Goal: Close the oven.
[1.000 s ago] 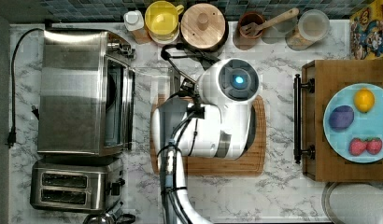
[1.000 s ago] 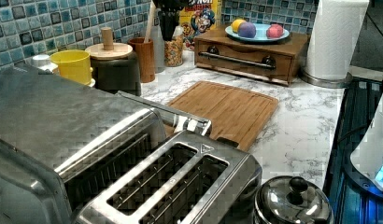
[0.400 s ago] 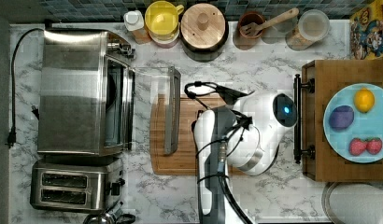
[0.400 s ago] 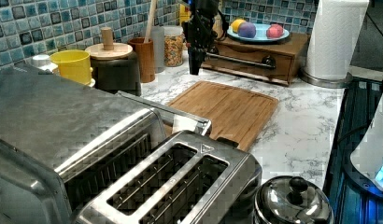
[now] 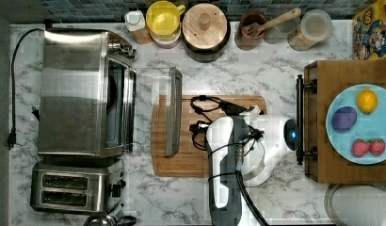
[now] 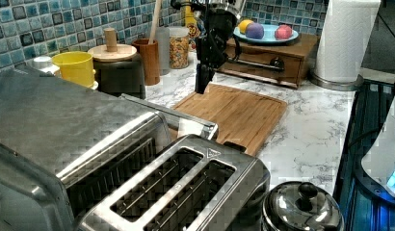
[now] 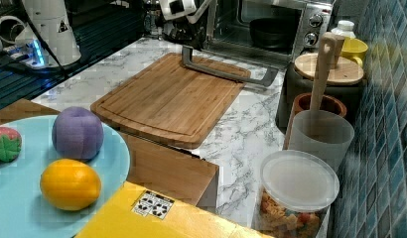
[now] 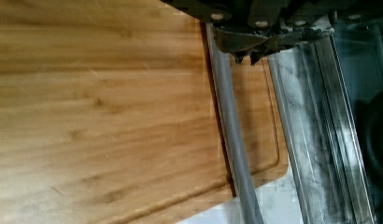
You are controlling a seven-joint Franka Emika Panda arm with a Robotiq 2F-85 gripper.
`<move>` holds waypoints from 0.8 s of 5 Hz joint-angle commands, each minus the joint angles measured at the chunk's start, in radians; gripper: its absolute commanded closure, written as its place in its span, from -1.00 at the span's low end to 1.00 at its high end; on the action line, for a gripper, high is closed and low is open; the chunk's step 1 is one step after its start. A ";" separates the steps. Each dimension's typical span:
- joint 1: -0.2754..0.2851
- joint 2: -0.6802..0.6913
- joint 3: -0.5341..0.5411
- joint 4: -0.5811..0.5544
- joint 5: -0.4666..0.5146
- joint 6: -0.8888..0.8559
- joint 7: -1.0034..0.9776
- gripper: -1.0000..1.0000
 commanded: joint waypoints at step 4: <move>0.019 0.217 0.109 0.157 0.358 0.075 -0.385 1.00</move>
